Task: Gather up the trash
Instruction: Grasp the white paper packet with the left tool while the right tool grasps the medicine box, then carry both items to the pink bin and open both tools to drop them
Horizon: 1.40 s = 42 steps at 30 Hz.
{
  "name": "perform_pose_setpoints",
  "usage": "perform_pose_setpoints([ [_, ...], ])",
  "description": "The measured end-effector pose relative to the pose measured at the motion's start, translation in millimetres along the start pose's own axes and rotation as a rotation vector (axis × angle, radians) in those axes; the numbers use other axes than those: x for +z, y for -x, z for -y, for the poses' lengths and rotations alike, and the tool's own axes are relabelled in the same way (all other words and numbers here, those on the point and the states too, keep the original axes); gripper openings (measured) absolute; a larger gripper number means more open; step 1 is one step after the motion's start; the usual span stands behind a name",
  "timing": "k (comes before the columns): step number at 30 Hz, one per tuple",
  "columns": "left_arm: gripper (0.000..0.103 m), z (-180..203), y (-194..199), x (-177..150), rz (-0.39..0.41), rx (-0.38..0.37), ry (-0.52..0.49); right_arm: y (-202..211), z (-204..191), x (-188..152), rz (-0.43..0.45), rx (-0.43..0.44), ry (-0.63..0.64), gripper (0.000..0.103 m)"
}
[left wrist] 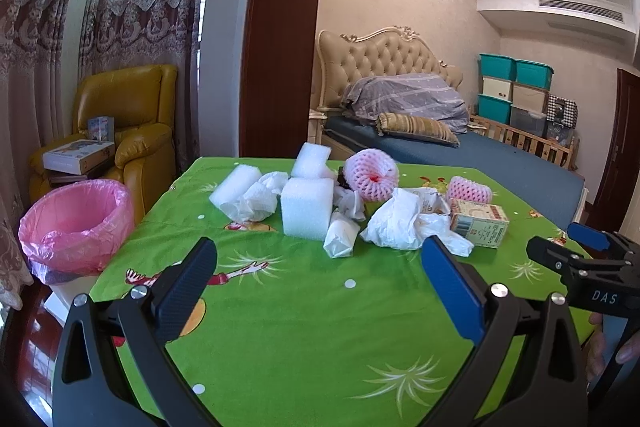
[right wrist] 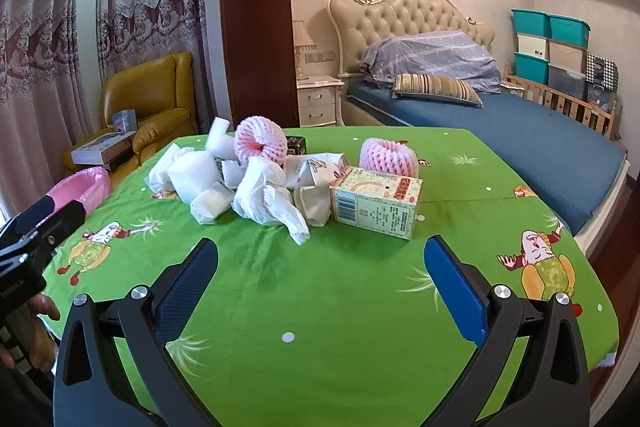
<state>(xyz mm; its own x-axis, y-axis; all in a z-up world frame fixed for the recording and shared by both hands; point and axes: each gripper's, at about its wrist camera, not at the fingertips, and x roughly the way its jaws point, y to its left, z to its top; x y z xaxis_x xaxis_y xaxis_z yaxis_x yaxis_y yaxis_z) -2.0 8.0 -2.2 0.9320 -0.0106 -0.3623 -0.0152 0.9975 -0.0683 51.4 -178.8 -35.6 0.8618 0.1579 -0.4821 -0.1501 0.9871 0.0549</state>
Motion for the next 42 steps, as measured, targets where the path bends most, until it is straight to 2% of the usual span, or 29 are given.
perform_pose_setpoints([
  [4,0.099,-1,-14,-5,-0.075,-0.009,-0.001,-14,10,-1,-0.026,-0.022,0.006,0.097],
  [6,0.099,-3,-23,-6,-0.110,0.006,-0.001,-26,21,0,-0.049,-0.024,0.003,0.097],
  [9,0.099,-5,-37,-8,-0.158,-0.014,0.007,-48,42,5,-0.089,-0.031,-0.003,0.097],
  [12,0.099,-4,-59,-5,-0.258,-0.018,-0.040,-79,63,9,-0.161,-0.036,-0.008,0.097],
  [14,0.099,-4,-78,-2,-0.296,-0.041,-0.032,-103,73,10,-0.220,-0.022,0.004,0.097],
  [17,0.099,-4,-115,-3,-0.401,-0.066,-0.008,-143,84,14,-0.306,0.027,0.023,0.097],
  [19,0.099,-3,-136,-6,-0.449,-0.059,0.002,-164,88,17,-0.349,0.021,0.044,0.097],
  [21,0.099,2,-156,-9,-0.493,-0.050,-0.010,-181,88,23,-0.359,0.045,0.078,0.097],
  [26,0.098,9,-188,-6,-0.522,-0.031,-0.027,-203,80,39,-0.349,0.079,0.147,0.097],
  [28,0.088,10,-199,-3,-0.527,-0.037,-0.025,-203,79,45,-0.336,0.092,0.159,0.095],
  [30,0.083,14,-209,-1,-0.536,-0.040,-0.034,-202,80,50,-0.319,0.128,0.148,0.077],
  [33,0.071,17,-221,1,-0.547,-0.058,-0.038,-195,82,49,-0.294,0.140,0.136,0.070],
  [36,0.062,23,-235,1,-0.548,-0.055,-0.065,-182,87,43,-0.275,0.145,0.119,0.066],
  [40,0.032,30,-247,0,-0.534,-0.046,-0.097,-164,90,30,-0.257,0.139,0.069,0.064],
  [42,0.031,31,-243,-1,-0.525,-0.084,-0.082,-154,89,28,-0.238,0.131,0.049,0.063],
])
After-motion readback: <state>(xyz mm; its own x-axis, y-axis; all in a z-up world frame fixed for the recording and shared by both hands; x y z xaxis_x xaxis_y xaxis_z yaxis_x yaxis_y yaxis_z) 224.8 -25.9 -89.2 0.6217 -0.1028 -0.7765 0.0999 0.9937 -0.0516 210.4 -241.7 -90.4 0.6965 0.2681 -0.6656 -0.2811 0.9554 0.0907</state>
